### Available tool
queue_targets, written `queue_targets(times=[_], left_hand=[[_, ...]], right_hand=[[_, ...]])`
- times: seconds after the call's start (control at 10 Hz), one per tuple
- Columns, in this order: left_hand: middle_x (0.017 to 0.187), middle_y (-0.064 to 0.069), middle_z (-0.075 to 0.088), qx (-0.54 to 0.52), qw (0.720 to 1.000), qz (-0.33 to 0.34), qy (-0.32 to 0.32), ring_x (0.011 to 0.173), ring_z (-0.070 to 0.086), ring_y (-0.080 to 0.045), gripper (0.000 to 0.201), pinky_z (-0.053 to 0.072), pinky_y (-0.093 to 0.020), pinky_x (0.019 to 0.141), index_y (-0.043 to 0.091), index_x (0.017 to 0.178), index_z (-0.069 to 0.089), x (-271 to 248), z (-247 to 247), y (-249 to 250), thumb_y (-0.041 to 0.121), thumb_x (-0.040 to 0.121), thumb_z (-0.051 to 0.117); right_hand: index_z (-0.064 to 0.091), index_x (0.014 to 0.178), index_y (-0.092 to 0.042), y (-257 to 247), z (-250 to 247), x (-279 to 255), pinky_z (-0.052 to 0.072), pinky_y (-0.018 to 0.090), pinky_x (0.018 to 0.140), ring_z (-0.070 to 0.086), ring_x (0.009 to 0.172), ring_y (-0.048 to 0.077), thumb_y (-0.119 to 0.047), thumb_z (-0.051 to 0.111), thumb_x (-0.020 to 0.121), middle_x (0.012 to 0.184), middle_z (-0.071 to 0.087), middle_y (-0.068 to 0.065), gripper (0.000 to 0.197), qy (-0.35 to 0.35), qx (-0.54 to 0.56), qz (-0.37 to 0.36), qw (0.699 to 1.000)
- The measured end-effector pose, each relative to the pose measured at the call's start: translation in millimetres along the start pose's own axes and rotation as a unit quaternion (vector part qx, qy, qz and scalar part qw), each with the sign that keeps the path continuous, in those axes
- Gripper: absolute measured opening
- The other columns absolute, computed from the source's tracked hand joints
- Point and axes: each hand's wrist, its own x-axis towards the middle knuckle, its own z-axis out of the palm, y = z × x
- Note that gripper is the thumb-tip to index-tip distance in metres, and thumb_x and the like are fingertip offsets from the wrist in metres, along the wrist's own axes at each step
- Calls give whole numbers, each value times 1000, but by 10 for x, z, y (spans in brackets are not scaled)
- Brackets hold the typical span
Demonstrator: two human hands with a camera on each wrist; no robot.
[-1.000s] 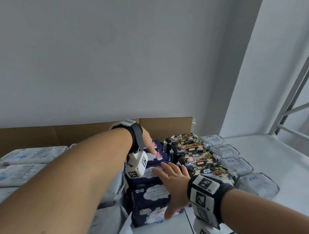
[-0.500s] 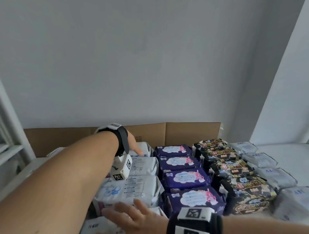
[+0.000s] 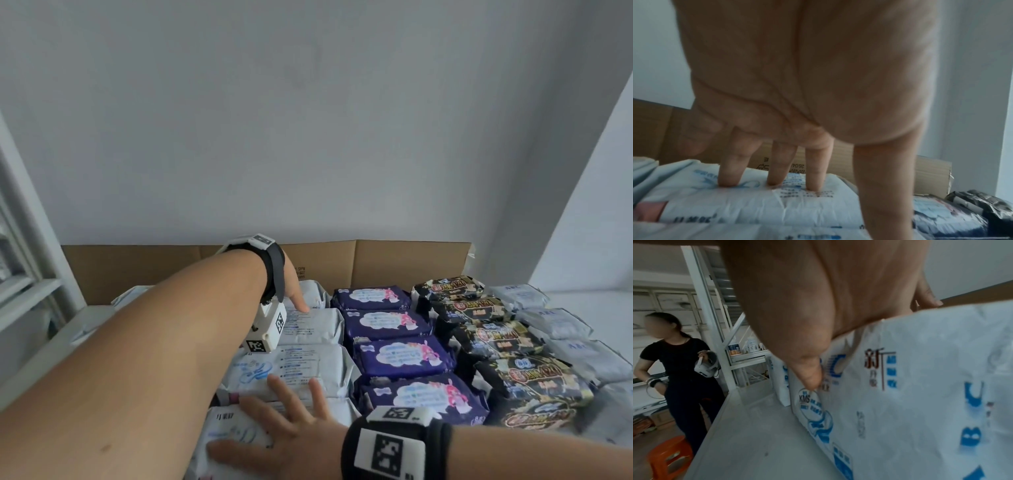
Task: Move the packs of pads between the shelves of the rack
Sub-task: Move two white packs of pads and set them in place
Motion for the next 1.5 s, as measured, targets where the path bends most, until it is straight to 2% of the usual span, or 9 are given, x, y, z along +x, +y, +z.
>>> queue_targets(times=[0.1,0.2,0.4,0.6,0.8,1.0,1.1,1.2,1.5], left_hand=[[155,-10,28,-36,994,-17,-104,140,31,-27,91,27,-44,115,16,150,25,69,17,30,62,80,59],[158,-11,18,-83,987,-10,-136,143,25,-29,92,25,-46,116,14,152,15,120,22,38,58,83,57],[158,-13,16,-93,986,2,-136,143,24,-30,90,26,-45,115,14,152,13,163,69,1,54,85,57],[158,-9,18,-103,988,3,-114,143,24,-27,97,24,-47,116,14,152,15,174,145,-29,57,79,63],[157,-7,20,-131,989,5,-64,142,26,-27,98,25,-43,115,16,152,17,-13,301,-26,67,78,56],[156,-7,26,-164,986,2,-4,141,29,-27,95,28,-42,113,16,150,24,-502,419,-49,71,77,52],[155,-5,29,-152,988,-6,19,140,31,-26,89,27,-41,112,19,148,31,-852,460,-129,73,79,47],[154,-3,32,-144,989,-15,39,140,32,-24,85,25,-41,113,22,148,31,-1209,485,-272,74,81,41],[160,0,11,-178,982,-61,11,147,12,-21,80,13,-40,115,23,151,16,-1722,785,-968,69,88,32]], right_hand=[[1,144,-53,-22,-46,68,-23,63,102,-24,143,25,-58,33,94,156,-13,-15,60,4,19,29,999],[-1,142,-54,-40,-126,84,-22,62,98,-28,140,25,-48,45,94,153,-17,-21,67,-30,20,14,999],[-6,144,-53,-37,-192,170,-22,68,98,-37,135,25,-32,51,96,153,-28,-17,78,-63,9,38,997],[-5,145,-51,-65,-168,172,-19,71,96,-33,137,30,-32,53,94,154,-25,-16,79,-52,-13,40,998],[-4,146,-48,-98,-124,148,-12,73,100,-25,141,35,-36,53,92,156,-22,-13,80,-36,-40,50,997],[-3,146,-49,-150,-119,122,0,70,108,-15,145,32,-37,54,90,158,-8,-7,80,-34,-72,79,994],[13,147,-42,-267,-172,95,17,59,111,11,139,29,-46,62,82,151,14,-3,82,11,-71,67,995],[24,147,-34,-466,-244,98,20,53,112,21,135,27,-55,64,77,148,25,-1,83,68,-66,53,994],[10,150,-34,-1146,-172,395,-4,60,114,-8,146,34,-62,63,75,160,-3,2,96,56,-109,22,992]])
